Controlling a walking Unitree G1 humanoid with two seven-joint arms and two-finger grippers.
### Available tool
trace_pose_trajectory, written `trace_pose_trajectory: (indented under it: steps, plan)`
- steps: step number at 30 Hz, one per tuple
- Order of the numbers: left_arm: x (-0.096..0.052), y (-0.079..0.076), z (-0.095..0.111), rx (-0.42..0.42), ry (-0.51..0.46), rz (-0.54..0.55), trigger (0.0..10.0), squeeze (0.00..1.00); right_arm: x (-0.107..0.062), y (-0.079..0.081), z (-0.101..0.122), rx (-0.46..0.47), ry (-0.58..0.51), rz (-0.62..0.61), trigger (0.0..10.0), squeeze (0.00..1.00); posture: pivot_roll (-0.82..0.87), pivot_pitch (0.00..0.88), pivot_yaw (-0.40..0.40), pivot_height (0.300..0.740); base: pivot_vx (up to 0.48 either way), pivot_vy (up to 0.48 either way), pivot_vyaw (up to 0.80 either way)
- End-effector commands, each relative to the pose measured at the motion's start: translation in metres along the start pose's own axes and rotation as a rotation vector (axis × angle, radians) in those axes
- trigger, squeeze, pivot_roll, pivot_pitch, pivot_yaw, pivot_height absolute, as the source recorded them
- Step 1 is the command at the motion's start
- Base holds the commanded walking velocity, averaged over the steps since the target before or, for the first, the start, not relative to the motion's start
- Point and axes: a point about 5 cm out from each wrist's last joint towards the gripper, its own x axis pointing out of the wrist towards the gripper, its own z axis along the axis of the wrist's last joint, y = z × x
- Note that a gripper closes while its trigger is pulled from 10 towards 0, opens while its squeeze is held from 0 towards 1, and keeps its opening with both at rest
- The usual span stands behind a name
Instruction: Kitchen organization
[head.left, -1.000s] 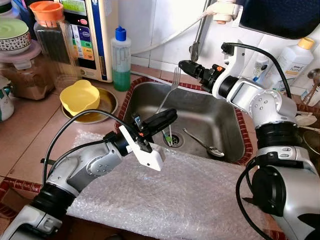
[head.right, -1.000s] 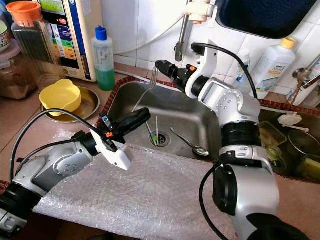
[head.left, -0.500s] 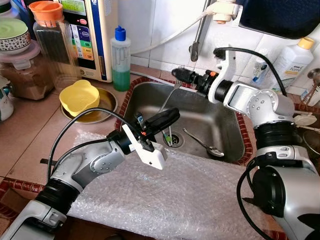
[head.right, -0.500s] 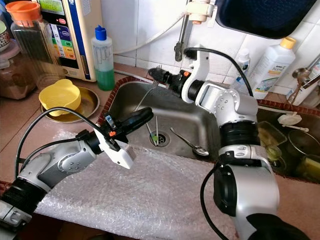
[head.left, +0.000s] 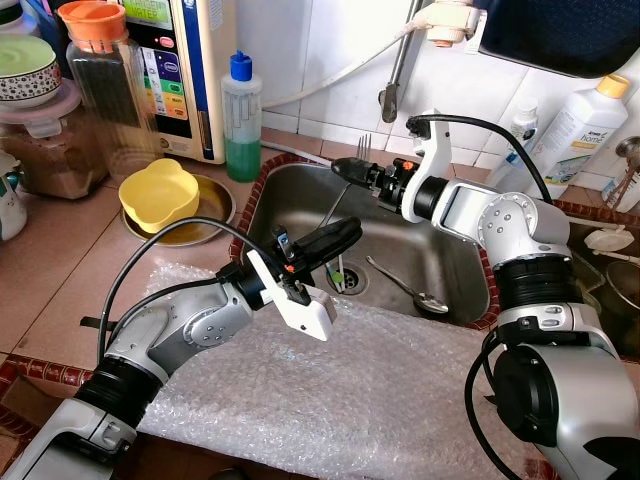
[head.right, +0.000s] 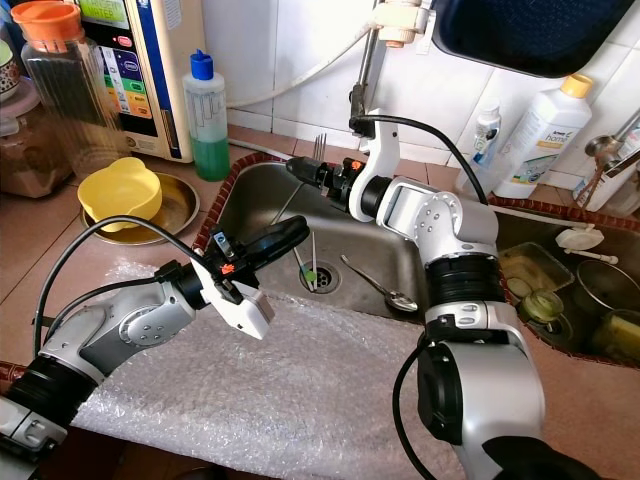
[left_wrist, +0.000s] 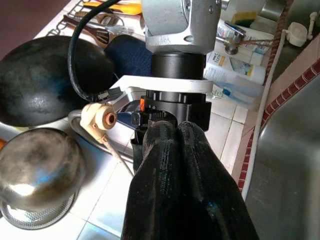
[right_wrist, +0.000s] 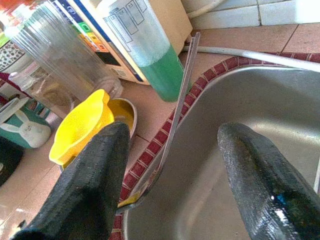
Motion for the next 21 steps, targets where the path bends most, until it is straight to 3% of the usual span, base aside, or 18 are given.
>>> trace_pose_trajectory:
  steps: [1,15,21]
  plan:
    - [0.006,0.002,0.004,0.015,-0.04,0.003,0.6,0.0,-0.003,-0.003,0.001,-0.004,-0.006,-0.027,0.0,0.0,0.04,0.084,-0.125,0.74,0.0,0.0,0.0]
    - [0.005,0.0,0.005,0.022,-0.049,-0.013,1.5,0.0,-0.003,-0.015,0.005,0.027,-0.053,-0.174,0.0,0.0,0.05,0.09,-0.123,0.74,0.0,0.0,0.0]
    - [0.007,-0.001,0.004,0.026,-0.048,-0.017,2.2,0.0,-0.002,-0.015,0.006,0.029,-0.045,-0.178,0.0,0.0,0.04,0.087,-0.126,0.74,0.0,0.0,0.0]
